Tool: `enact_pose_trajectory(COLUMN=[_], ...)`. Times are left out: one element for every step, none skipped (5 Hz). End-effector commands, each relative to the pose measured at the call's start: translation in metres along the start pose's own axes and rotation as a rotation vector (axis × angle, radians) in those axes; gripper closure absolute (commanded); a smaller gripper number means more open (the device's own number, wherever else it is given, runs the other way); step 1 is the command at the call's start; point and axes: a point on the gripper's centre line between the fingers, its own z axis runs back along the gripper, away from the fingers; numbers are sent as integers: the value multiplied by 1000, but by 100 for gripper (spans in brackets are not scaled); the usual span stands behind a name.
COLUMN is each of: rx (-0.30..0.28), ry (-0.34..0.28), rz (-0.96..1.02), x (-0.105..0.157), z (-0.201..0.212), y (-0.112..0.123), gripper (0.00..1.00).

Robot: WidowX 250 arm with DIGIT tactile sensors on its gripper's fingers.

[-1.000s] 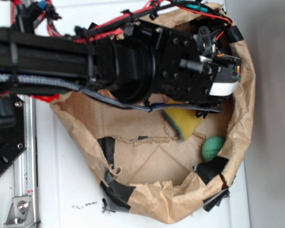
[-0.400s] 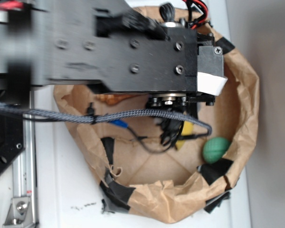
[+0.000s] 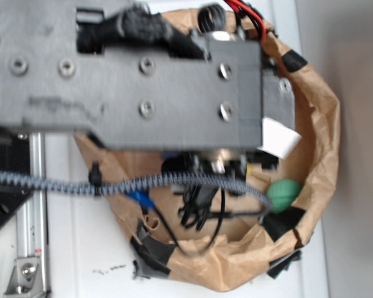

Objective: Grab the gray animal.

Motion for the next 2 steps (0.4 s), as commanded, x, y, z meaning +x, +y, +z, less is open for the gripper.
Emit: enact_pose_trajectory(rx=[-123, -133], ry=[-115, -115], rz=[39, 47], x=[9, 10], z=[16, 11], y=[-15, -14], gripper=[100, 100])
